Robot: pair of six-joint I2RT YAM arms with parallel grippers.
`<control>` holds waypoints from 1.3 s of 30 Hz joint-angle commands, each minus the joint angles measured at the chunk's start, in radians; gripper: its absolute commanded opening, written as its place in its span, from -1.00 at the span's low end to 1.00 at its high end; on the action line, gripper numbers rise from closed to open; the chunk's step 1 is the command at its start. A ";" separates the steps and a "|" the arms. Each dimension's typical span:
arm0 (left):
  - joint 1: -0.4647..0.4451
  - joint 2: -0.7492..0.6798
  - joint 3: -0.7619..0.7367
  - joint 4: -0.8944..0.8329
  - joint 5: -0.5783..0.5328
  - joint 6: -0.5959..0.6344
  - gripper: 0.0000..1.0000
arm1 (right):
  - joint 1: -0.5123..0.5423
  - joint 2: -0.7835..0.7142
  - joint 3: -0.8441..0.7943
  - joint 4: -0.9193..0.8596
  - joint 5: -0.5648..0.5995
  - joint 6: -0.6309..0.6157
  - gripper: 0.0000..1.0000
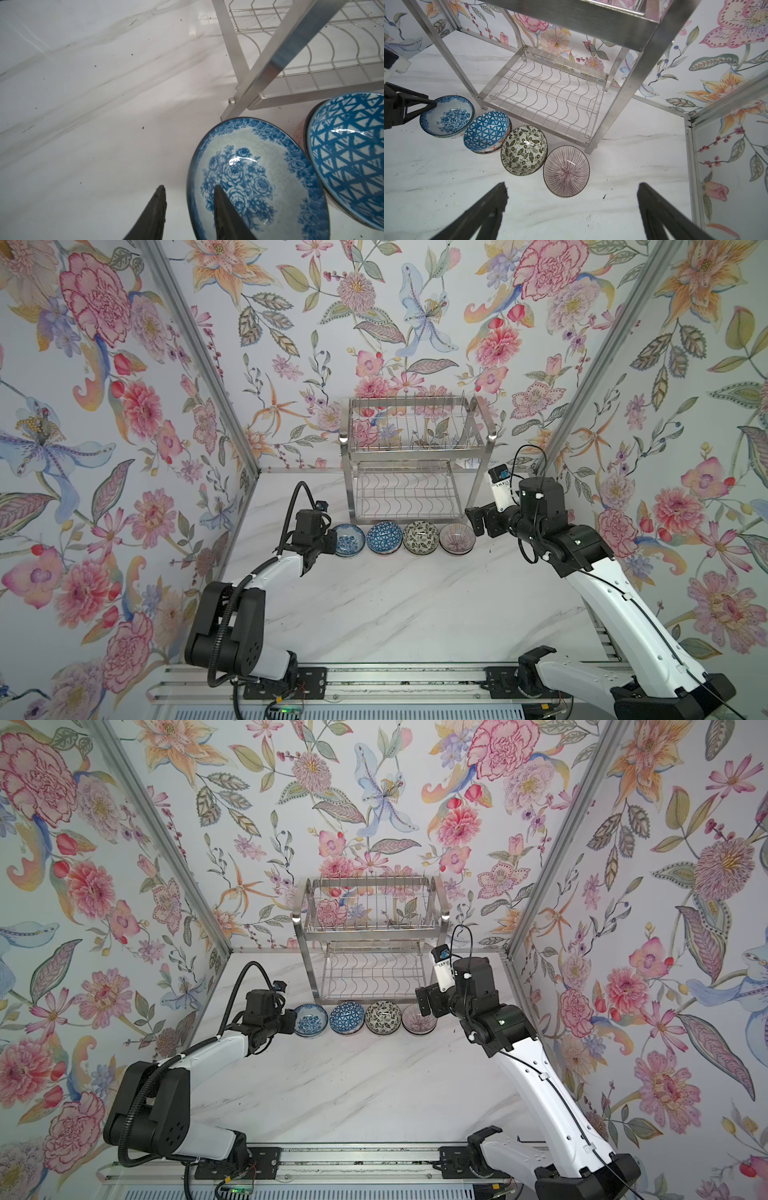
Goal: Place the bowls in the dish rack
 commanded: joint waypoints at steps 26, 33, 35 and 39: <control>0.004 0.022 0.078 -0.051 0.018 0.008 -1.00 | 0.010 -0.015 -0.009 0.012 0.005 0.012 0.98; -0.003 -0.058 0.102 -0.051 0.007 0.000 -1.00 | 0.012 -0.022 -0.001 0.011 0.000 0.046 0.98; -0.010 -0.083 0.117 -0.074 -0.012 0.002 -1.00 | 0.015 -0.021 -0.001 0.011 -0.001 0.067 0.98; -0.045 -0.155 0.148 -0.129 -0.065 0.012 -1.00 | 0.053 -0.004 -0.008 0.013 0.042 0.108 0.98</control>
